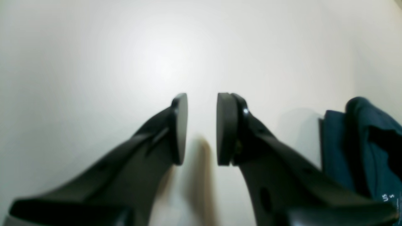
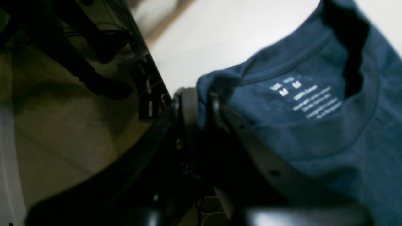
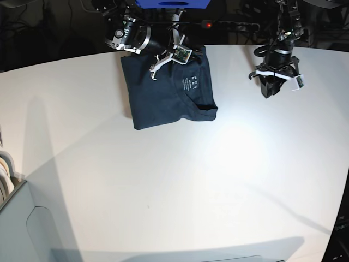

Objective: Fold the T-shirt properly

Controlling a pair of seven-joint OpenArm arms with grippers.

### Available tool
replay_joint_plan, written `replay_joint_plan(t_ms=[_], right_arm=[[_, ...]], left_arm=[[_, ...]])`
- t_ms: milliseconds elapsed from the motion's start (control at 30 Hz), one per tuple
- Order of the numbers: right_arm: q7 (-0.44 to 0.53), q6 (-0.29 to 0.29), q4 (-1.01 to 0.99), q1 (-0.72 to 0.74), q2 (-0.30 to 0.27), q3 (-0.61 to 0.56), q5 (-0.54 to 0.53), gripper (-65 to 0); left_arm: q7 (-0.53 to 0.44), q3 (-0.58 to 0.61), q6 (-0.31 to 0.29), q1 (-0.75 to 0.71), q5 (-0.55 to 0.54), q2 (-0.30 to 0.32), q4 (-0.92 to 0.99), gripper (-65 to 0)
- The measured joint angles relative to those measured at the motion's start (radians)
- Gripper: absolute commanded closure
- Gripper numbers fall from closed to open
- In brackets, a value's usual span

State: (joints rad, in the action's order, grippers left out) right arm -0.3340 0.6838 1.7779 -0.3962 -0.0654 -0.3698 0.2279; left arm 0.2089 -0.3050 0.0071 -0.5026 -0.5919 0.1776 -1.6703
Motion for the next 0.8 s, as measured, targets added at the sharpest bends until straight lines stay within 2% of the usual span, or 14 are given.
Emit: replay_joint_plan(t_ms=[67,200,267,433,700,800], right_arm=[[-0.001,0.002,-0.026,0.014,0.0,-0.003,-0.001,-13.1],[-0.004,0.0,-0.043,0.028,-0.005,-0.035,0.005,-31.7],[0.013,-0.007,-0.043,0.039,-0.019,-0.072,0.004,-36.9],[0.001,-0.011,0.029,0.043,-0.051,-0.068,0.003,-37.7],[0.008,-0.002,0.196,0.041,-0.056,0.176,-0.004,-38.3],[-0.001,-0.001,0.195,0.05,-0.053,0.258,-0.004,-38.4]], left_arm=[[0.0,0.0,0.0,-0.002,0.0,0.0,0.0,-15.6],[-0.002,0.0,0.0,-0.001,0.0,0.0,0.0,-15.6],[-0.001,0.0,0.0,-0.002,0.001,0.0,0.0,-15.6],[0.005,0.0,0.0,-0.002,0.001,0.0,-0.028,-15.9],[0.0,0.022,0.003,-0.035,0.0,-0.007,-0.18,-16.1],[-0.007,0.072,0.007,-0.065,0.0,-0.034,-0.22,-20.9]])
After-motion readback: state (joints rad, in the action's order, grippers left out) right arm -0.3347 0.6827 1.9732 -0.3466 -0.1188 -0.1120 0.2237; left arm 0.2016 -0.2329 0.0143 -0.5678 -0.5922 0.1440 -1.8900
